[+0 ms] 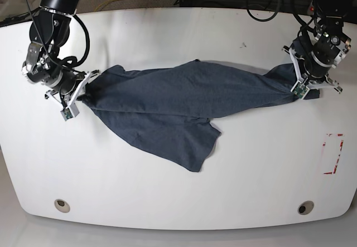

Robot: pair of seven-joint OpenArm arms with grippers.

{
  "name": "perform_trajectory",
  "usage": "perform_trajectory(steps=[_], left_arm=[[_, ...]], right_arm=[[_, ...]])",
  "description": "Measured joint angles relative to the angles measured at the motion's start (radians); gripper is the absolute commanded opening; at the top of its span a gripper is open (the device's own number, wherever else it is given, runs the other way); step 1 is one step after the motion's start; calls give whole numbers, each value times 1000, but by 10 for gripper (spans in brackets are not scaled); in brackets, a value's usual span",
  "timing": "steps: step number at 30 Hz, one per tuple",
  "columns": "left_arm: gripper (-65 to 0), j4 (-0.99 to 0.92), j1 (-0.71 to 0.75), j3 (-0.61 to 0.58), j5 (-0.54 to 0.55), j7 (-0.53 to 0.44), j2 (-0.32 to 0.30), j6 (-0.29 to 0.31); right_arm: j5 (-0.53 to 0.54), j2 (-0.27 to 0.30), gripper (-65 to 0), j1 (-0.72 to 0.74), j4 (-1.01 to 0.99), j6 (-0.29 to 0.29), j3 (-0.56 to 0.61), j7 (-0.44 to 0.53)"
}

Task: Fold the T-shirt properly
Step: 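Swing the held shirt back across the table, stretching it between grippers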

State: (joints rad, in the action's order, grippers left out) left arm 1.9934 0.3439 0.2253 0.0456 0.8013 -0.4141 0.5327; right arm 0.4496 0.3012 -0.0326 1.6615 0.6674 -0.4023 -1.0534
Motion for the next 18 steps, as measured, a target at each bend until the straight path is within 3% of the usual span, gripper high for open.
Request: perform_trajectory(steps=[2, 5, 8, 10, 14, 18], left_arm=[[-485, -2, 40, 3, -4, 10, 2, 7], [-276, -4, 55, 5, -7, 14, 6, 6], [-171, -3, 86, 27, -4, -17, 30, 6], [-146, -3, 115, 60, 0, -32, 61, 13], [-146, -4, 150, 118, -6, -29, 117, 176], [-146, -4, 146, 235, -8, -39, 187, 173]], right_arm=[[-2, -6, -650, -24, 0, 3, -4, -1], [-5, -19, -650, -44, 0, 2, -11, 2], [-2, -30, -650, -61, 12, 3, -8, 2], [-1, -35, -650, -74, 34, 3, -9, 3], [-19, -62, -650, -81, 78, -2, -10, -1], [-1, -77, -650, -84, 106, -2, -7, 6]])
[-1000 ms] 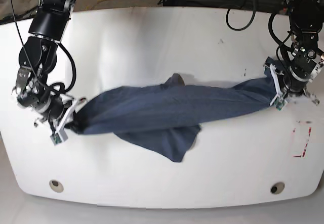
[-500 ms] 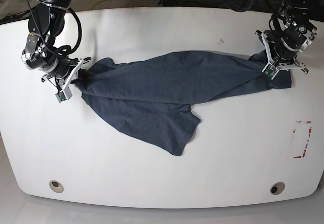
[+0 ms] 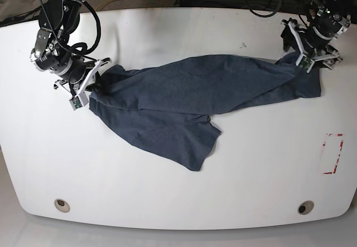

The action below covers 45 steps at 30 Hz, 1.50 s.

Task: Fold the T-shirt properly
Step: 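Swing the held shirt back across the table, stretching it between grippers, then lift the shirt high with both grippers and shake it out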

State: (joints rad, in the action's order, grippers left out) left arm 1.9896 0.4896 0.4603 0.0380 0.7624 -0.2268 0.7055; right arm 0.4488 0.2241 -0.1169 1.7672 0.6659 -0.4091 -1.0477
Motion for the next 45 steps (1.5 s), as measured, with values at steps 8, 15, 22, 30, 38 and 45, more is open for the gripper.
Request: perform_trajectory(steps=[8, 15, 22, 30, 38, 45], left_arm=[[-146, 0, 44, 42, 12, -1, -27, -2], [-146, 3, 123, 79, 19, -5, -69, 0], [-146, 4, 142, 185, 4, 6, -82, -1], [-146, 3, 136, 201, 3, 6, -126, -1], [-146, -1, 135, 89, 5, 2, -167, -1], [-146, -29, 131, 73, 0, 0, -167, 0]], right_arm=[[-6, -29, -650, -17, 1, -7, -2, -4], [-2, -47, -650, -29, 2, -7, -2, -3], [-3, -47, -650, -34, 2, -9, -3, -3], [-4, -47, -650, -37, 2, -10, -3, -3], [-4, -47, -650, -37, 2, -10, -3, -3], [-5, -71, -650, -36, 2, -10, -4, -4]])
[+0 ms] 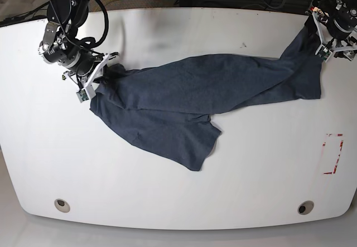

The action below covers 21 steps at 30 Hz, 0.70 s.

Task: Fold the T-shirt properly
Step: 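Lift the shirt high with both grippers and shake it out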

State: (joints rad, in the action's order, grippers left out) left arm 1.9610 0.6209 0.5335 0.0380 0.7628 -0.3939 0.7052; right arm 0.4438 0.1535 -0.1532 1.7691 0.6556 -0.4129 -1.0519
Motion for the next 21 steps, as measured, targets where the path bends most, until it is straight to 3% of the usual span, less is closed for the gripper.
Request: perform_trajectory(steps=[21], left_arm=[[-146, -130, -178, -124, -113, 1, 0, 0]], right_arm=[[-3, -31, -650, 5, 0, 0, 0, 1]])
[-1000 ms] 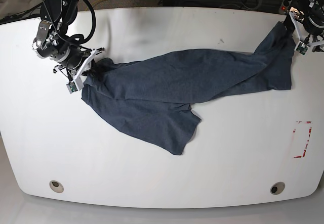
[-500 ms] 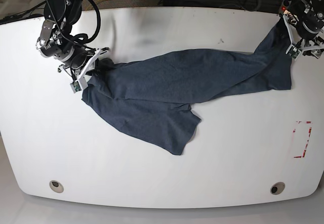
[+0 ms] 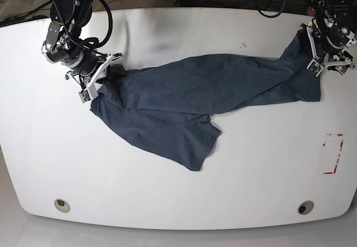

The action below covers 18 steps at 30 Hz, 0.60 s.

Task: Fold the T-shirt properly
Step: 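Lift the shirt high with both grippers and shake it out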

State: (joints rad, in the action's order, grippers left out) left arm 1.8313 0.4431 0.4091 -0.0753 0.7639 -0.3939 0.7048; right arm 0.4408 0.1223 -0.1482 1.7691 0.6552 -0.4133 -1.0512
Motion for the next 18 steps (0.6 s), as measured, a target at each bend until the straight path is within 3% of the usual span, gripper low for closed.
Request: perform_trajectory(steps=[1, 4, 13, 18], left_arm=[[-147, 0, -2, 0, 0, 1, 0, 0], [-239, -15, -16, 0, -4, 0, 0, 0], [-650, -122, -91, -3, -21, 2, 0, 0], [-650, -127, -111, 0, -21, 0, 2, 0]], right_arm=[[0, -2, -650, 0, 0, 1, 0, 0], [4, -5, -650, 1, 0, 0, 1, 0], [3, -3, -650, 2, 0, 0, 0, 0], [3, -3, -650, 2, 0, 0, 0, 0]])
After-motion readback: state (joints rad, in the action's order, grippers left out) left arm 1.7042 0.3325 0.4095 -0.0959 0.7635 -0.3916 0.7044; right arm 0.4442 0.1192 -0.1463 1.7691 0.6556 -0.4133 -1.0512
